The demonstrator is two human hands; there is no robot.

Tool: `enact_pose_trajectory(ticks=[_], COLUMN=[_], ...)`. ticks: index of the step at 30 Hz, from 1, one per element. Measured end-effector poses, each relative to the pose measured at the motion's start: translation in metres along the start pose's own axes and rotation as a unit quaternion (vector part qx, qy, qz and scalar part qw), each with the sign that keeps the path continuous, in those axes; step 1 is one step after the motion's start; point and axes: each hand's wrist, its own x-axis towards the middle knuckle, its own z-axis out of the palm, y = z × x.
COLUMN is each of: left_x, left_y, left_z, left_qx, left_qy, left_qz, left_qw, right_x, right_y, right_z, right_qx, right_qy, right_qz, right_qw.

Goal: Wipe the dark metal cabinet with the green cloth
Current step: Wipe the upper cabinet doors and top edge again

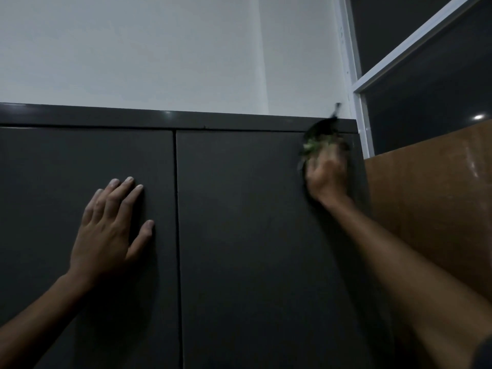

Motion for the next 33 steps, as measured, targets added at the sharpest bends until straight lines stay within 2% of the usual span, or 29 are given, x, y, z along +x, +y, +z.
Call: enact_pose_trajectory(ticks=[2, 4, 5, 8, 10, 12, 16, 18, 20, 23, 26, 27, 28, 29, 31, 33], left_x=[-0.001, 0.0, 0.0, 0.0, 0.0, 0.0, 0.0, -0.001, -0.001, 0.0, -0.006, -0.012, -0.02, -0.029, -0.046, -0.061], left_y=[0.0, -0.002, -0.002, -0.002, -0.001, 0.001, -0.001, 0.0, 0.0, 0.003, 0.0, -0.005, -0.011, -0.02, -0.041, -0.064], left_z=[0.0, 0.0, 0.0, -0.001, -0.001, -0.001, 0.0, 0.001, 0.0, -0.006, -0.019, -0.023, -0.029, -0.035, -0.049, -0.066], left_qx=[0.0, 0.002, 0.001, -0.005, -0.006, -0.007, -0.008, -0.006, -0.004, -0.012, -0.046, -0.049, -0.046, -0.04, -0.024, -0.011], left_qy=[0.002, 0.005, 0.003, 0.005, 0.008, 0.01, 0.007, 0.006, 0.006, -0.008, -0.015, -0.016, -0.017, -0.023, -0.042, -0.057], left_qz=[0.002, 0.005, 0.004, 0.001, -0.001, 0.001, 0.0, 0.001, 0.0, -0.007, -0.014, -0.012, -0.009, -0.006, -0.014, -0.045], left_qw=[1.0, 1.0, 1.0, 1.0, 1.0, 1.0, 1.0, 1.0, 1.0, 1.0, 0.999, 0.999, 0.999, 0.999, 0.999, 0.997], right_x=[0.034, 0.055, 0.054, 0.004, -0.032, -0.022, 0.04, 0.042, 0.019, -0.054, -0.121, -0.128, -0.126, -0.121, -0.102, -0.079], right_y=[0.012, 0.0, -0.004, 0.014, 0.033, 0.033, -0.005, -0.019, -0.04, -0.083, -0.092, -0.088, -0.086, -0.089, -0.113, -0.155], right_z=[-0.007, -0.007, -0.007, -0.006, -0.011, -0.01, -0.009, -0.007, 0.001, 0.012, 0.017, 0.018, 0.019, 0.02, 0.024, 0.028], right_qx=[0.001, 0.015, 0.012, -0.011, -0.035, -0.034, -0.012, -0.009, 0.002, 0.033, 0.043, 0.037, 0.04, 0.048, 0.061, 0.053], right_qy=[0.024, 0.033, 0.034, 0.014, -0.013, -0.006, 0.018, 0.015, -0.002, -0.032, -0.085, -0.084, -0.072, -0.058, -0.032, -0.023], right_qz=[0.131, 0.194, 0.191, 0.088, 0.05, 0.064, 0.145, 0.149, 0.083, -0.095, -0.332, -0.378, -0.389, -0.359, -0.225, -0.102], right_qw=[0.991, 0.98, 0.981, 0.996, 0.998, 0.997, 0.989, 0.989, 0.997, 0.994, 0.939, 0.921, 0.918, 0.93, 0.972, 0.993])
